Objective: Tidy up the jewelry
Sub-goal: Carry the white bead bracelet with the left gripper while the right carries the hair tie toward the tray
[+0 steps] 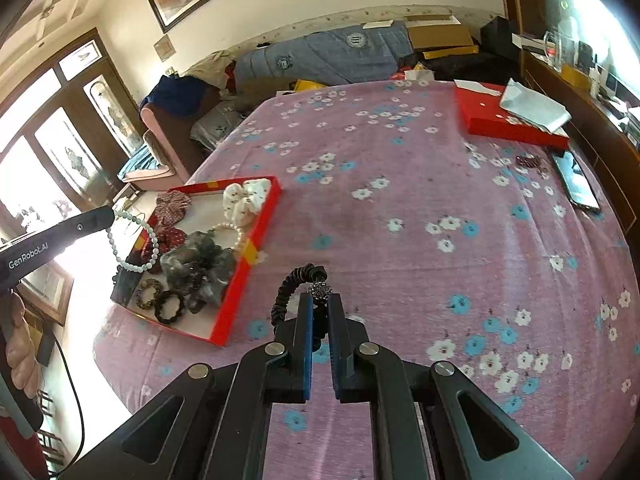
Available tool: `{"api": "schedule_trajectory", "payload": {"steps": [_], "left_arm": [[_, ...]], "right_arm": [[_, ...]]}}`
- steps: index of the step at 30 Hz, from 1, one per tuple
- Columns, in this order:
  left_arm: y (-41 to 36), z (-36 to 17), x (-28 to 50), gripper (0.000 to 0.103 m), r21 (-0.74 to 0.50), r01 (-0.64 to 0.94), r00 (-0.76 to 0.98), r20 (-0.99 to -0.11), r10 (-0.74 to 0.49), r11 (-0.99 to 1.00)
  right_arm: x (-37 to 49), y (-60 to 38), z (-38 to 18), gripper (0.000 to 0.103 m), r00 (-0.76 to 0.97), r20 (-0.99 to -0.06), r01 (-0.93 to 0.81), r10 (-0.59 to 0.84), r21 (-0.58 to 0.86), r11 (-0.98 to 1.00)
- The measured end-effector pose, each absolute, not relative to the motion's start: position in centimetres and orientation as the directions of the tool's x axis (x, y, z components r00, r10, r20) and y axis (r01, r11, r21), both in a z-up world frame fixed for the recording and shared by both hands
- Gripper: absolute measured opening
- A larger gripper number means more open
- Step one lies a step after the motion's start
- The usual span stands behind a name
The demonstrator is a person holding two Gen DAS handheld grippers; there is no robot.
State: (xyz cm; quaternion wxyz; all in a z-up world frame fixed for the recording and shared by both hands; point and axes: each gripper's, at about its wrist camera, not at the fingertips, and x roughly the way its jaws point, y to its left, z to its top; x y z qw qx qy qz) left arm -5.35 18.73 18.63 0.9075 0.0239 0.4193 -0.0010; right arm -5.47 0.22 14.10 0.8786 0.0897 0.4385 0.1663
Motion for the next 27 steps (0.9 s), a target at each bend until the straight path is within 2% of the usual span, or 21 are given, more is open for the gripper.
{"api": "schedule_trajectory", "payload": {"steps": [15,27], "left_arm": [[24.0,18.1,-5.0,0.005,0.056,-0.042,0.638,-0.767,0.07,0.998],[27.5,17.7,-3.9,0.005,0.042,-0.047,0.636,-0.77,0.062,0.998]], "right_arm": [[-4.6,5.5,16.5,0.008,0.574,-0.732,-0.264,0.366,0.258,0.929],[-3.0,10.3,18.6,0.008,0.585,-0.724,-0.306,0.365,0.22,0.926]]}}
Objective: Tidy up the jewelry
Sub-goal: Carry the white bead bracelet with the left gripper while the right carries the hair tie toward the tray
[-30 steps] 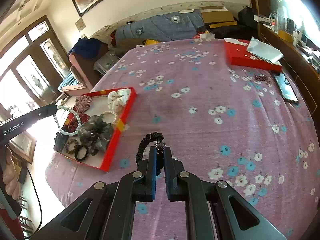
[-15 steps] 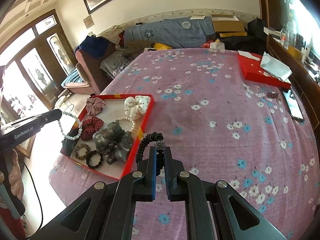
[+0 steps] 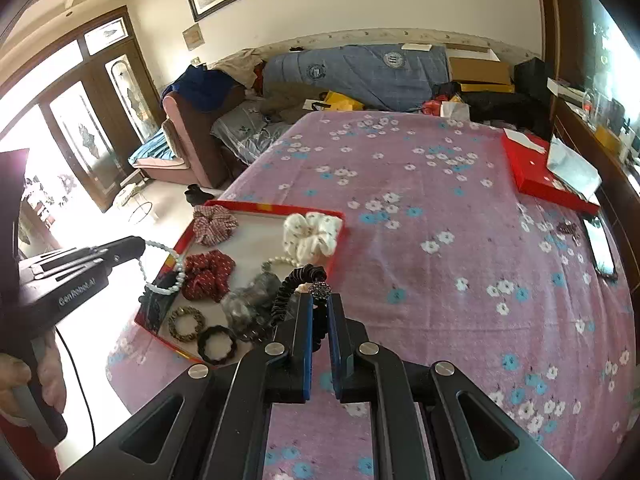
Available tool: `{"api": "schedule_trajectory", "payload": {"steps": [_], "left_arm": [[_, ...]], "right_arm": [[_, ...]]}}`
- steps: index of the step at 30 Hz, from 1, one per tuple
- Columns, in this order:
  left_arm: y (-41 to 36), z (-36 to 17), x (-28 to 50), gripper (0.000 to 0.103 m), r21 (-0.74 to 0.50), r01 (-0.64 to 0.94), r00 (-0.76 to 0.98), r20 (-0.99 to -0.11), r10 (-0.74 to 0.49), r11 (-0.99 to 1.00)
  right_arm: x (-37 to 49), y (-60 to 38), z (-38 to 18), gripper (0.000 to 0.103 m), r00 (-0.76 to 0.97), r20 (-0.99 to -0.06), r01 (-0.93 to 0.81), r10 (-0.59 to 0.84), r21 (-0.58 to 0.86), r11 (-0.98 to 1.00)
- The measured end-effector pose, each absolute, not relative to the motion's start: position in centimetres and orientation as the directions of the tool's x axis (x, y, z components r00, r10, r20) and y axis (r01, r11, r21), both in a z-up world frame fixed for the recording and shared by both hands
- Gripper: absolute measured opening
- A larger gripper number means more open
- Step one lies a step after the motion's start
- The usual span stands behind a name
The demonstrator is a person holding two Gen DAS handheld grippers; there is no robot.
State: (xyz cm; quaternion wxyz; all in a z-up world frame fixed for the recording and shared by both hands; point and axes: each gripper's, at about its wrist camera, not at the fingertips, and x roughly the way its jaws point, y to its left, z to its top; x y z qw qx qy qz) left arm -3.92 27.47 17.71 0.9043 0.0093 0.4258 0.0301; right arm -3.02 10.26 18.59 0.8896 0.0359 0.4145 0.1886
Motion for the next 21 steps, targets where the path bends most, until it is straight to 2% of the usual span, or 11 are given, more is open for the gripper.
{"api": "schedule_trajectory", "payload": {"steps": [21], "left_arm": [[31.2,18.1,-1.0,0.005,0.066,0.006,0.644,-0.763,0.046,0.998]], "right_arm": [[-1.2,15.6,19.3,0.008,0.579,-0.728,-0.317,0.367,0.214,0.924]]}}
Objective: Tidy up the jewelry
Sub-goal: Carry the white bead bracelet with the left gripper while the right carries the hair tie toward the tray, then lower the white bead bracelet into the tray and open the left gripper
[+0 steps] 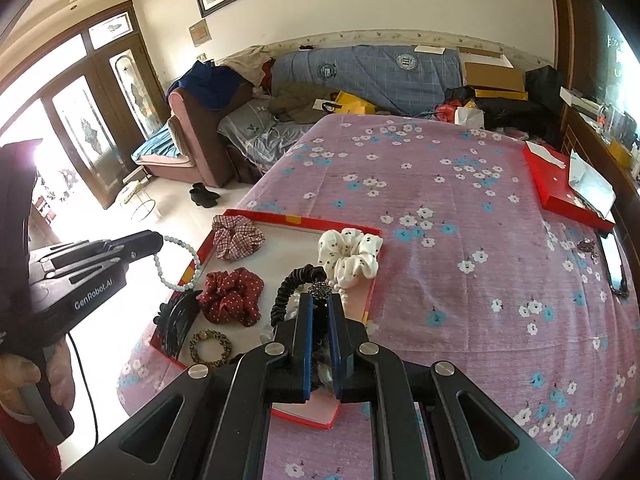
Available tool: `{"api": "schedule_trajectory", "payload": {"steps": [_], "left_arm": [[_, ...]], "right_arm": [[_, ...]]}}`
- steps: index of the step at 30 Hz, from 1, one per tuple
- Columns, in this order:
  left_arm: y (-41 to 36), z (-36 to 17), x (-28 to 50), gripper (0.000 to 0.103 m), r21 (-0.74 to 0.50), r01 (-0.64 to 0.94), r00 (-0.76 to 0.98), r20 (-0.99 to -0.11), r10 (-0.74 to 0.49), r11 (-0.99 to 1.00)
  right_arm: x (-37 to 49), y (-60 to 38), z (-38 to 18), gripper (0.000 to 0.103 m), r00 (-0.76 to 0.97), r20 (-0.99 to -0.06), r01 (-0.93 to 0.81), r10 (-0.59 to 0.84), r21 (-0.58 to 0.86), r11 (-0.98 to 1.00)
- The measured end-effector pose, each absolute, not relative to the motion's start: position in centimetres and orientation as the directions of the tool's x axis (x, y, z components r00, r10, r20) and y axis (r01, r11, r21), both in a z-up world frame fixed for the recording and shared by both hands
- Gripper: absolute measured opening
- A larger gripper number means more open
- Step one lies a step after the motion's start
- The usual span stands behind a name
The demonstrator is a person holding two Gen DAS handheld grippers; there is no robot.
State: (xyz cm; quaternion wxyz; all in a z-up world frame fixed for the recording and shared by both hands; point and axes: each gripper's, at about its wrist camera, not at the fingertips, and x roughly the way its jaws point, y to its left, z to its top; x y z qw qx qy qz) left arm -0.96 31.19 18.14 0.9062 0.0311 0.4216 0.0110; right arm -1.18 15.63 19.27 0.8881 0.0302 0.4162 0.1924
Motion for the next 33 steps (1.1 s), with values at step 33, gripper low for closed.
{"api": "schedule_trajectory", "payload": {"steps": [33], "left_arm": [[34.5,17.6,5.1,0.005,-0.328,0.093,0.524,-0.787,-0.326,0.94]], "right_arm": [[1.8,15.9,17.7,0.008,0.563,-0.73,-0.255,0.388,0.292,0.922]]}}
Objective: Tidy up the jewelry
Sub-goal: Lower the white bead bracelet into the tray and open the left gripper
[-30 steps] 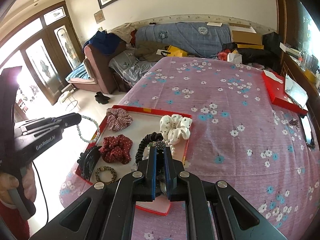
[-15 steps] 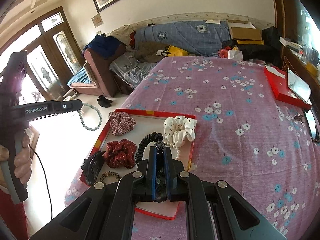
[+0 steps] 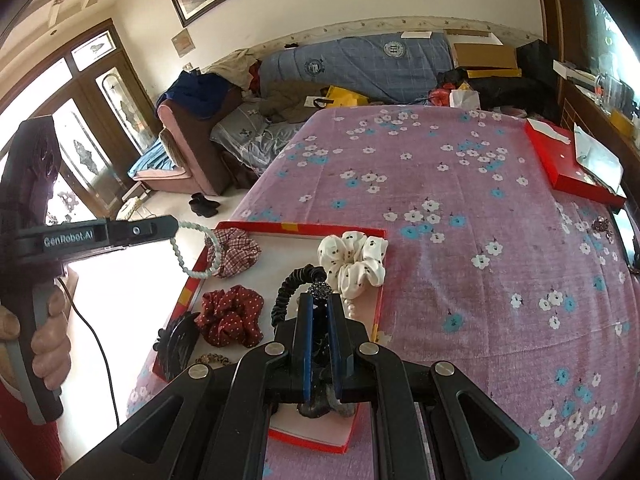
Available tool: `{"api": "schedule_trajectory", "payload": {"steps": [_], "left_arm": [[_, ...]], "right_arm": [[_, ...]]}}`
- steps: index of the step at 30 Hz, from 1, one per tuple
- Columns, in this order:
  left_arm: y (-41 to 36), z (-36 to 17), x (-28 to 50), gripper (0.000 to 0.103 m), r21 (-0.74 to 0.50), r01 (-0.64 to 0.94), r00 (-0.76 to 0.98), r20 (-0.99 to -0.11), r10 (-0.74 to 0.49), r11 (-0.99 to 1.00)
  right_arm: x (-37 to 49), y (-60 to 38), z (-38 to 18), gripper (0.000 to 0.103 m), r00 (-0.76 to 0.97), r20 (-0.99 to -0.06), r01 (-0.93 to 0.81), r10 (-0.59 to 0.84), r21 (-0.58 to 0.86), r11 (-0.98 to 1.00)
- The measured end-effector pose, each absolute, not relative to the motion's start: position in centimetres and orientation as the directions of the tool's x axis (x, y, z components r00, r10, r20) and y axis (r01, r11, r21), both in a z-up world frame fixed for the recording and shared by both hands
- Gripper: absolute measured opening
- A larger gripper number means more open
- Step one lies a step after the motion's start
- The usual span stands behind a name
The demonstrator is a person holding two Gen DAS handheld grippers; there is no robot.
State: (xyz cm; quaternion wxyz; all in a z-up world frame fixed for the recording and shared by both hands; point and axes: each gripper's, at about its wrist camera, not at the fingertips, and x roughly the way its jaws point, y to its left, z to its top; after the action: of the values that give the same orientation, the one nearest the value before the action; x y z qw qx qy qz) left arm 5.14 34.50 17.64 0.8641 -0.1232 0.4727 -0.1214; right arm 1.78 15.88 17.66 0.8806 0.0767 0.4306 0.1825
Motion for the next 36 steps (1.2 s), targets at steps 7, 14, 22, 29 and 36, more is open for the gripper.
{"api": "schedule_trajectory", "payload": {"steps": [7,14,22,29,36], "left_arm": [[34.0,16.1,6.5,0.005,-0.333,0.1,0.5,-0.798,-0.336,0.938],[33.5,15.3,7.3,0.005,-0.33,0.12,0.49,-0.801,-0.345,0.936],[33.0,13.8,8.9,0.005,-0.318,0.128,0.471,-0.814,-0.34,0.939],[33.1,11.5,10.9,0.005,-0.321,0.122,0.425,-0.838,-0.342,0.939],[32.7,10.2,12.8,0.005,-0.295,0.123,0.406,-0.856,-0.319,0.947]], "right_arm": [[3.5,17.0,17.5,0.008,0.561,-0.738,-0.26,0.375,0.273,0.926],[5.4,17.8,16.9,0.008,0.547,-0.747,-0.252,0.379,0.285,0.925],[6.6,18.6,15.4,0.009,0.514,-0.763,-0.244,0.392,0.308,0.92],[7.0,19.0,14.3,0.009,0.487,-0.779,-0.235,0.394,0.318,0.919],[7.5,20.1,13.6,0.009,0.465,-0.787,-0.256,0.406,0.319,0.912]]}}
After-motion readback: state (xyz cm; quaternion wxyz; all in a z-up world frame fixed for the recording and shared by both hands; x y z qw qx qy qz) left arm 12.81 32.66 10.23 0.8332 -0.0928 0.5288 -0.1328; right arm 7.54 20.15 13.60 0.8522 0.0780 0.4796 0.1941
